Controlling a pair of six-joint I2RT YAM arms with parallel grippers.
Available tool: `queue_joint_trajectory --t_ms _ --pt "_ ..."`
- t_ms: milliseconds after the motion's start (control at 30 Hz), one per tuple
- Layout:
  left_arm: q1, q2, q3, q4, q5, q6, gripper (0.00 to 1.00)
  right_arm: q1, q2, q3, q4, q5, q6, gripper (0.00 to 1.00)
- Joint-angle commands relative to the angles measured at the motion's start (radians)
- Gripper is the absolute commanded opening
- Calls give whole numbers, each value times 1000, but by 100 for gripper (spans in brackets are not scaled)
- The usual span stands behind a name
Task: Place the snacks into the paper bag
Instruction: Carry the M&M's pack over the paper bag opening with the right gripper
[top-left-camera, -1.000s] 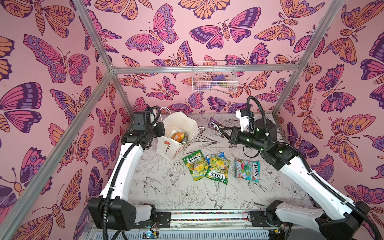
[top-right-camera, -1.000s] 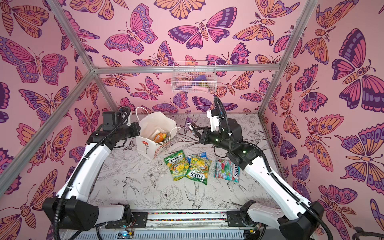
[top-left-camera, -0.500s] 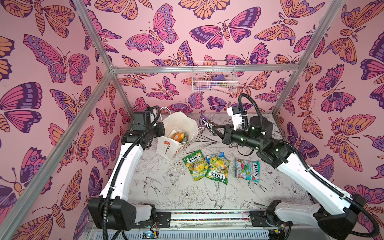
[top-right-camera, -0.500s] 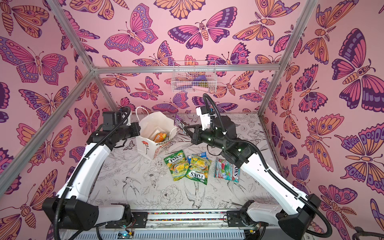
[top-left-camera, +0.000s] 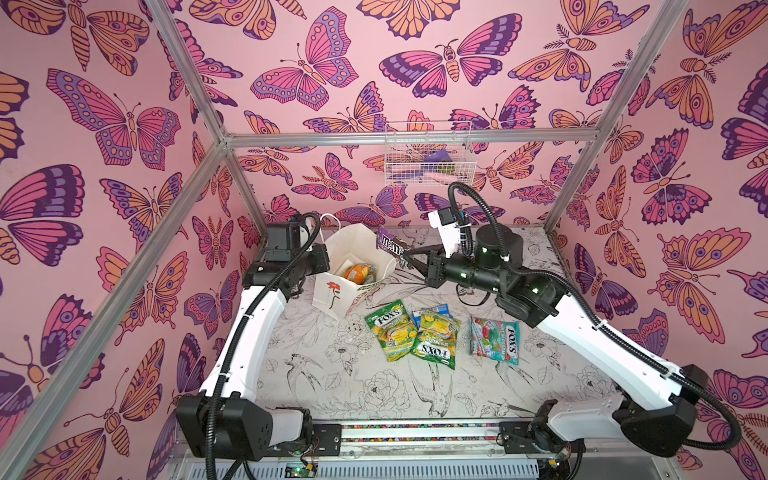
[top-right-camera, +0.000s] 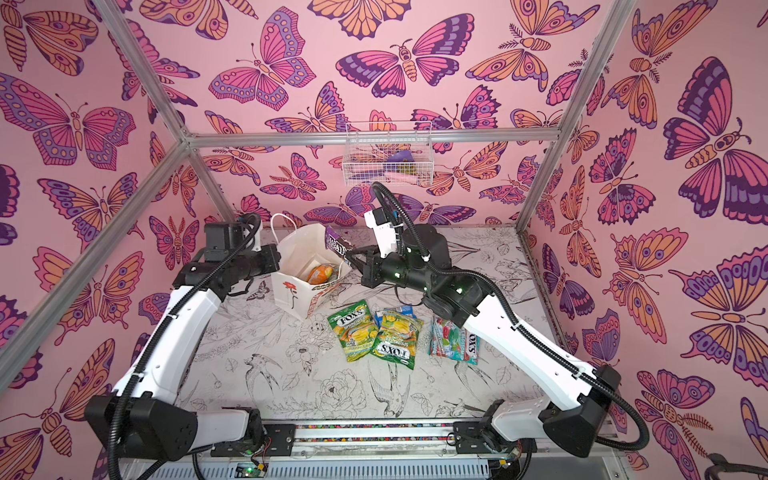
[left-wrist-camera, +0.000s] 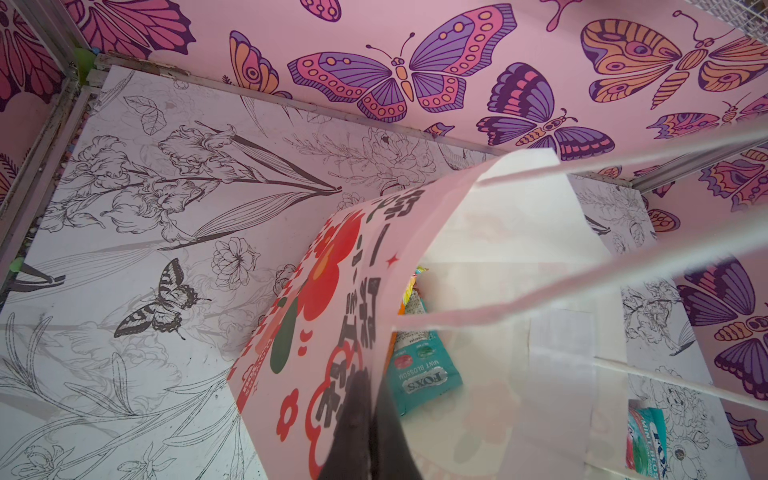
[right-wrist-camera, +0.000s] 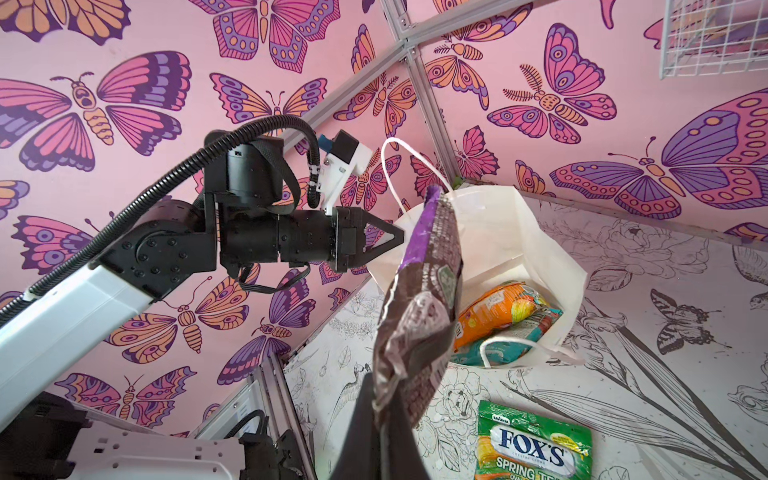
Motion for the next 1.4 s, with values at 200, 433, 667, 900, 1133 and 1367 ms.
queue_joint_trajectory --t_ms 200,433,667,900,1133,1367 --pt "7 -26 -8 34 19 -7 0 40 73 94 -48 26 -69 0" --pt "7 -25 -9 34 21 -8 0 58 128 134 -66 26 -74 0" --pt "8 -27 -10 34 16 -6 0 78 179 165 -83 30 -75 0" --pt "9 -26 -10 35 18 -7 0 94 212 182 -89 42 -74 0" --pt "8 -28 -9 34 19 -7 0 102 263 200 -101 59 -66 0" --pt "7 -28 -10 34 22 -8 0 106 285 214 -111 69 -59 0"
